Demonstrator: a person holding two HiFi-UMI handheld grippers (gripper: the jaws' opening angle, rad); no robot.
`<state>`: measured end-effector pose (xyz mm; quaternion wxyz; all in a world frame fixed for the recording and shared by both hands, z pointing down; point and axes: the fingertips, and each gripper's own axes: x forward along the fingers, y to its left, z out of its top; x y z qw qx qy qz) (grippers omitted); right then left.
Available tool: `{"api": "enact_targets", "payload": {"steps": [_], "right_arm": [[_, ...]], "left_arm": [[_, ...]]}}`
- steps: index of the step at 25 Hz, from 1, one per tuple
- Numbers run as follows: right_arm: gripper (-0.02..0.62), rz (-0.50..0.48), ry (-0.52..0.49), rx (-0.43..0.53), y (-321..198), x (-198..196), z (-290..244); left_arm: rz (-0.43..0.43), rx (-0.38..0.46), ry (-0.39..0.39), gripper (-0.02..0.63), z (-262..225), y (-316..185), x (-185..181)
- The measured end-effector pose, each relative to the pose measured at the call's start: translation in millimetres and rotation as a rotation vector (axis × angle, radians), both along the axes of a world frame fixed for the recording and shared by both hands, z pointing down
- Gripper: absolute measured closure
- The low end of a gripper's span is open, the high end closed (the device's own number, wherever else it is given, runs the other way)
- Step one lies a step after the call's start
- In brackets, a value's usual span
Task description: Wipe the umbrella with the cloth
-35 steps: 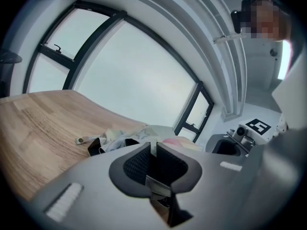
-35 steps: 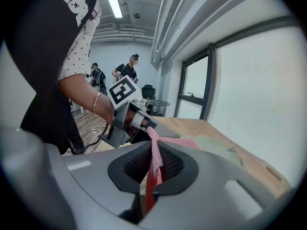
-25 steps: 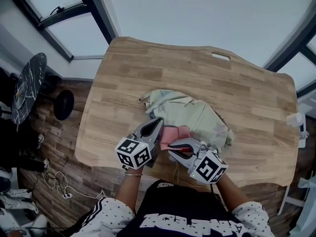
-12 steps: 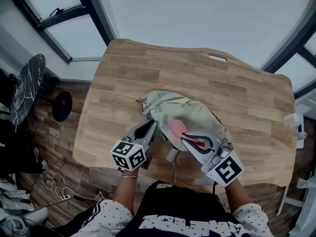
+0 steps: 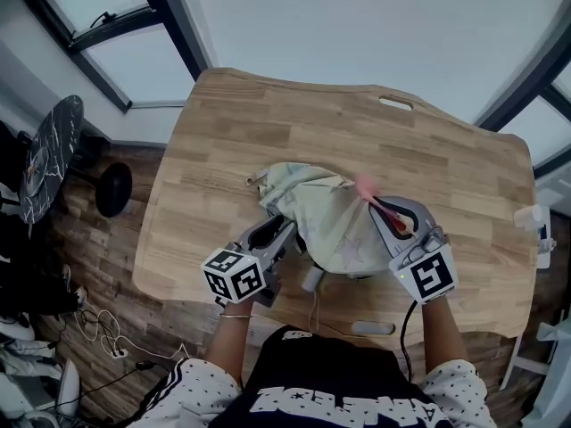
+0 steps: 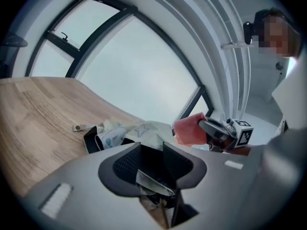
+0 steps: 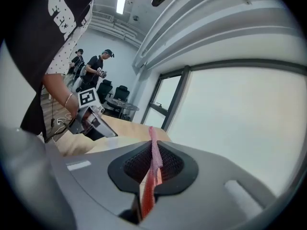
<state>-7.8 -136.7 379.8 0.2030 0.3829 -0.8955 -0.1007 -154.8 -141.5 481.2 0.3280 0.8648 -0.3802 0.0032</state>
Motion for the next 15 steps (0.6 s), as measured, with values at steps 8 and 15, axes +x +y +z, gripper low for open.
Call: {"api": "enact_targets", "payload": {"steps": [8,15], "right_arm": [[0.569,-0.077,0.043,-0.082,22,-13,46],[0.569,-0.114,0.037,-0.144,48,-22,66]], "left_arm": [[0.022,0.024,0.083,0.500,-16,-2,5],[0.040,0.036,0.088,0.501,-20,4,12]]}}
